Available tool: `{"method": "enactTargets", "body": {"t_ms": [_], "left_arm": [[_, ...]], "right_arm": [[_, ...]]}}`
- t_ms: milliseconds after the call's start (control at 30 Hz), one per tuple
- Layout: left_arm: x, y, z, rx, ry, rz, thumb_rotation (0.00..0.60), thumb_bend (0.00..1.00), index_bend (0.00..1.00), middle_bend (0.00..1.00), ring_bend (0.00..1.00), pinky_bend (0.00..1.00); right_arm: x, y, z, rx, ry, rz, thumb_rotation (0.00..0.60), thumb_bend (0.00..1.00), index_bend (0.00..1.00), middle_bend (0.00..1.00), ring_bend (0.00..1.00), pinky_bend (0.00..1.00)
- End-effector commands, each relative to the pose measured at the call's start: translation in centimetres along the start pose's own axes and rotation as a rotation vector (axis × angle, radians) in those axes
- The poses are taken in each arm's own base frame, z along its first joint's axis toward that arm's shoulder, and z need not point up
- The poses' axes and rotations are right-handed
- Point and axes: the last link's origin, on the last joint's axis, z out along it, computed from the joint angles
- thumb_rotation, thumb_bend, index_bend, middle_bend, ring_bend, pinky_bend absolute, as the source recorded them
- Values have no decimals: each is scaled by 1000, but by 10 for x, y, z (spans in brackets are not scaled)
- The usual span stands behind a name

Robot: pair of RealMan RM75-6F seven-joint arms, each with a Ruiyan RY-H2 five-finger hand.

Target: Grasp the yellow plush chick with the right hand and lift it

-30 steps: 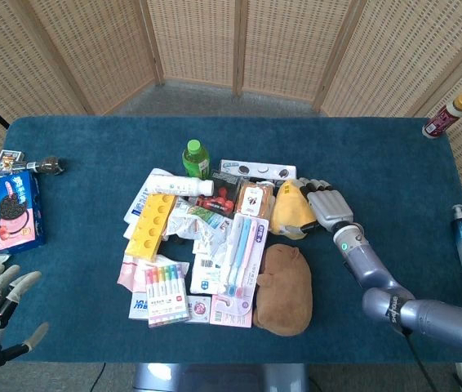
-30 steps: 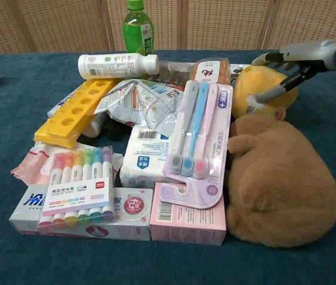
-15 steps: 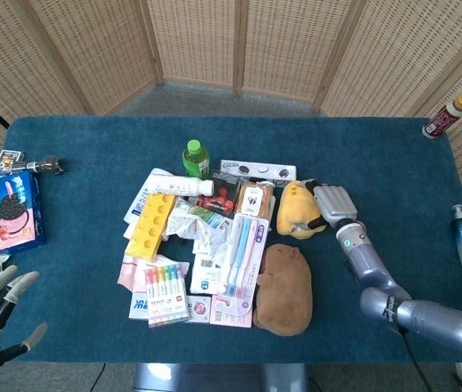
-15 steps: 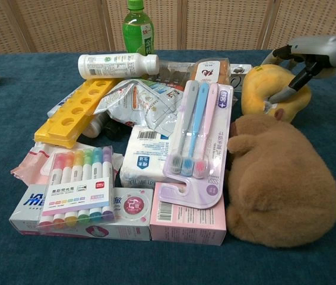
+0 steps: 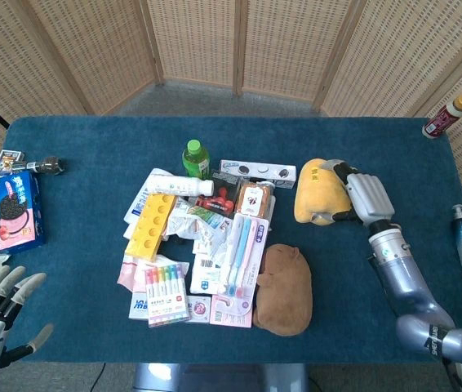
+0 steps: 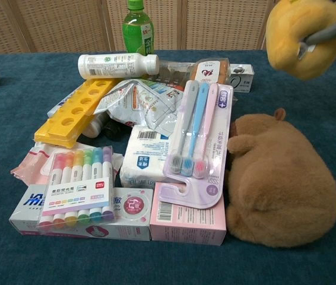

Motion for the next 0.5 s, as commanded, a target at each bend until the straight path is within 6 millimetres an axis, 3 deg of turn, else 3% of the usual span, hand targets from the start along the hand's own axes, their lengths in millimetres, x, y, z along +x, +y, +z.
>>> {"method": "enactTargets", "body": {"t_ms": [33,200,500], "left_arm": [[0,1,-3,-2,1,1,600,311,116,242,117,0],[0,2,-7,-4,2,2,600,311,116,242,118,0],[-1,3,-6,-20,2,2,600,310,118,242,118,0]], "right_arm": [[32,-14,-17,62,93,117,600,222,727,1000,1000,1000],[51,-24,-32,113,133,252,600,220,727,1000,1000,1000],[54,-23,-44,136,154,290,600,220,727,1000,1000,1000]]}}
